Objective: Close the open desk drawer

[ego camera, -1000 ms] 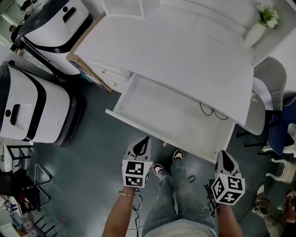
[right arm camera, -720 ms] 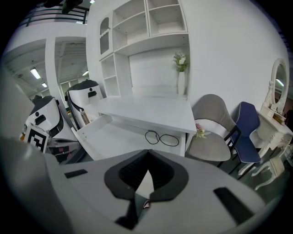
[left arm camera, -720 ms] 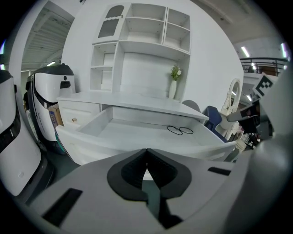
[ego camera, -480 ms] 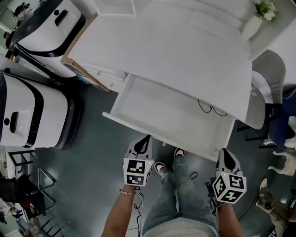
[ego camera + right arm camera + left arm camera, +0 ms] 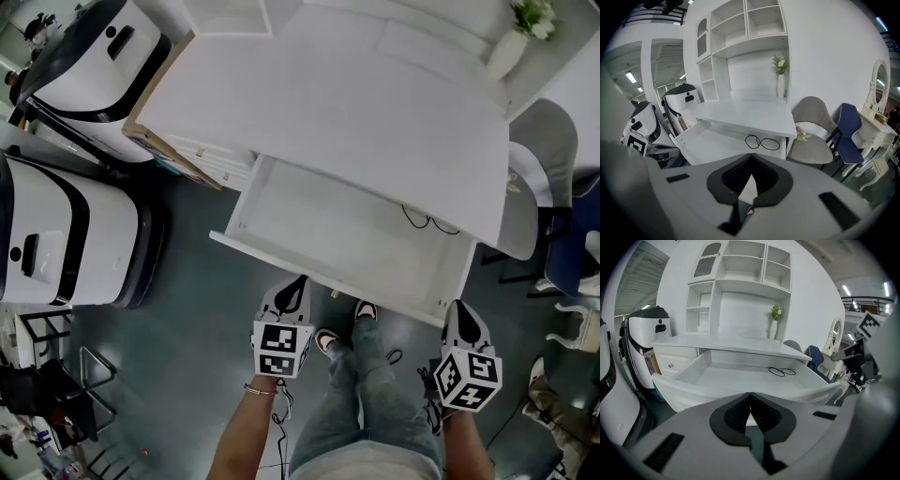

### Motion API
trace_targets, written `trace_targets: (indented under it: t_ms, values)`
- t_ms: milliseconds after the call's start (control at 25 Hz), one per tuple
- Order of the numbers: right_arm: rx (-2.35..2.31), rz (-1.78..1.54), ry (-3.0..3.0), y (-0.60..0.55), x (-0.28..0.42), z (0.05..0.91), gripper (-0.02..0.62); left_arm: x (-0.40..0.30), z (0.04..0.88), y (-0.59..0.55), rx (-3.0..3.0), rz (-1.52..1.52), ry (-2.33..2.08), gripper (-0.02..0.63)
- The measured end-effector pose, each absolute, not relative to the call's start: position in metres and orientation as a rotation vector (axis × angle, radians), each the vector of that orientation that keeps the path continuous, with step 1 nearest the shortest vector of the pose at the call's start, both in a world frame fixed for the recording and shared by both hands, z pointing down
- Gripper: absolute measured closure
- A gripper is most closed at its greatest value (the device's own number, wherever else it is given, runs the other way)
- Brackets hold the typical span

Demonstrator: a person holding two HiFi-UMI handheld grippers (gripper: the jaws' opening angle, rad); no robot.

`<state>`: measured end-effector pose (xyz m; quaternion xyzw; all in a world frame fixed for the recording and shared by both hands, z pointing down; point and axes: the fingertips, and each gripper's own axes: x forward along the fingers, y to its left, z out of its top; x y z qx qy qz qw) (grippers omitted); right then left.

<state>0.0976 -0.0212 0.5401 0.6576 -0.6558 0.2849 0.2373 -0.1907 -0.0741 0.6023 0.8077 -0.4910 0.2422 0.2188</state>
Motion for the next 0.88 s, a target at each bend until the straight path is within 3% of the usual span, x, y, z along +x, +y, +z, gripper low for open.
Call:
trace_targets:
  t_ms: [880]
  values:
    - [1.835,0.767,-1.780,-0.032,0.128,0.535,0.589,-0.175,0.602,-0.118,2.199,0.563,-1.446,0.588]
